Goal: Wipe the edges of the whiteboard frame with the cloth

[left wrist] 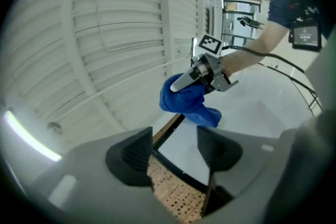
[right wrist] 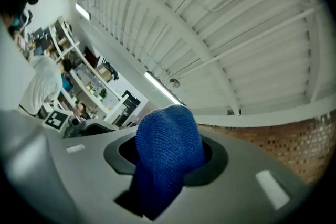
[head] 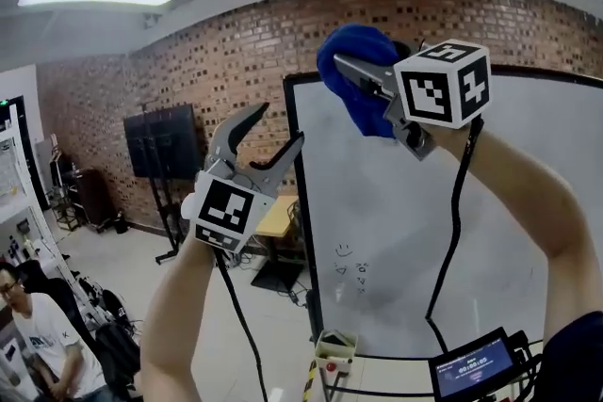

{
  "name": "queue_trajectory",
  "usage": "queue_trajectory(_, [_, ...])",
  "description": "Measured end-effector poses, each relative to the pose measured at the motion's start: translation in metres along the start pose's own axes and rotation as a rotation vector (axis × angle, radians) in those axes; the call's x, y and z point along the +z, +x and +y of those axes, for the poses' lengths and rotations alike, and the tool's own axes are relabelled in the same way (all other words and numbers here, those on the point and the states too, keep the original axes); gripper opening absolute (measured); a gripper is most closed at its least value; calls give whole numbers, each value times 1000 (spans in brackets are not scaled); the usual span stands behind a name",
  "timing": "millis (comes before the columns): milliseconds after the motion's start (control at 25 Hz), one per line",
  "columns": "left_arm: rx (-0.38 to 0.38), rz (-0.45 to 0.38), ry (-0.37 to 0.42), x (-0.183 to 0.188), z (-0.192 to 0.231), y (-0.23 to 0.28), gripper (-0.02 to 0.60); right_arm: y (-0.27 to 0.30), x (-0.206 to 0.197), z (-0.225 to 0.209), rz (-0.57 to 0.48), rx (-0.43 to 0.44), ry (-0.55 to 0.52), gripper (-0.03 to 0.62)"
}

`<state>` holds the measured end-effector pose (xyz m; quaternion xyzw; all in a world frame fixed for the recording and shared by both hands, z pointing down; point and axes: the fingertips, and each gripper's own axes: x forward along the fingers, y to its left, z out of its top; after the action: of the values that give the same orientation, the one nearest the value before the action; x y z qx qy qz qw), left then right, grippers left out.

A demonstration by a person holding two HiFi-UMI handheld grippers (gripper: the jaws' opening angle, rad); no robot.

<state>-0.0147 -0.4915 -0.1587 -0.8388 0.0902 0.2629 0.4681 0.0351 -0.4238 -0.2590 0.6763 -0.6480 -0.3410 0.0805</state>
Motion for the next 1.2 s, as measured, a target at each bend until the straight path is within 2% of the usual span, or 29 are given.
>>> queue_trajectory(120, [46, 44, -20, -9, 17, 10, 255, 36, -1, -10, 143, -28, -97, 181])
queue_trajectory(200, [89, 74, -4, -7, 33, 20, 235, 64, 4, -15, 239, -39, -131, 179])
queue_trajectory(320, [127, 118, 22, -2, 48, 41, 213, 98, 5, -25, 379, -114, -247, 179])
queue_trajectory(400, [114, 122, 19, 3, 49, 54, 212, 115, -5, -32, 494, -153, -320, 178])
queue_trajectory(520, [70, 79, 1, 15, 43, 67, 212, 127, -24, -42, 636, -162, -319, 175])
queue_trajectory(720, [37, 59, 27, 8, 33, 78, 212, 119, -38, -76, 709, -201, -276, 172])
queue_trajectory(880, [19, 50, 12, -5, 24, 93, 212, 101, -49, -95, 723, -238, -239, 170])
queue_trajectory(1200, [-23, -32, -38, 16, 6, 128, 212, 66, -53, -127, 755, -330, -268, 171])
